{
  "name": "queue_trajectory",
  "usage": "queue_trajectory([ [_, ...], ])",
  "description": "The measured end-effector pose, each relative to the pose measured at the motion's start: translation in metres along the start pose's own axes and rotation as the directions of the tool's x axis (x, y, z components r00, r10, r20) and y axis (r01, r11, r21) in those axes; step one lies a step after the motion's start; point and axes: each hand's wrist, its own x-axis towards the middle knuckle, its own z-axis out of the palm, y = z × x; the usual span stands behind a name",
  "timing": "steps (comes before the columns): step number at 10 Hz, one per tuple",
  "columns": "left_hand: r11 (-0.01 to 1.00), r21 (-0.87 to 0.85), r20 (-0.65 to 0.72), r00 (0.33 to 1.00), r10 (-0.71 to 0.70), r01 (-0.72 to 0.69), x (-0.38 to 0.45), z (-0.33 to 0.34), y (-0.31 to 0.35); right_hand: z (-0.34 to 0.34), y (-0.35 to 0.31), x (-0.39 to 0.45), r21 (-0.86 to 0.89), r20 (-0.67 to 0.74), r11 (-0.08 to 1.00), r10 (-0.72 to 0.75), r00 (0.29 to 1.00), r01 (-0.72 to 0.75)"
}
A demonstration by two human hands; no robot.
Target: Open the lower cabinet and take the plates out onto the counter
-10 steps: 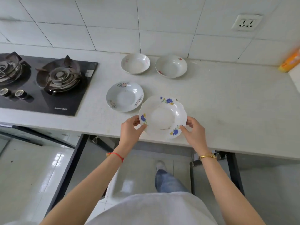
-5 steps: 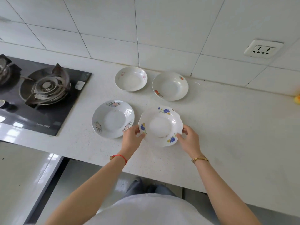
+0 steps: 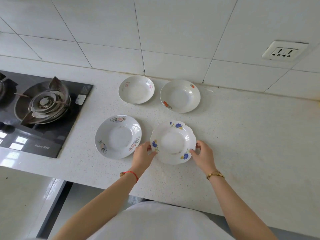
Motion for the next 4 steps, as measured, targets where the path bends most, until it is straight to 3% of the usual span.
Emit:
queue_trajectory([
  [2, 1.000, 0.016, -0.001, 1.000, 0.003, -0.003, 0.001, 0.002, -0.004, 0.000, 0.000, 0.000, -0.031, 0.018, 0.999, 0.016, 1.000, -0.015],
  [4, 0.987, 0.145, -0.041, 0.996, 0.083, -0.076, 0.001, -0.017, 0.001, -0.009, -0.005, -0.001, -0.184, -0.074, 0.983, -0.046, 0.996, 0.032],
])
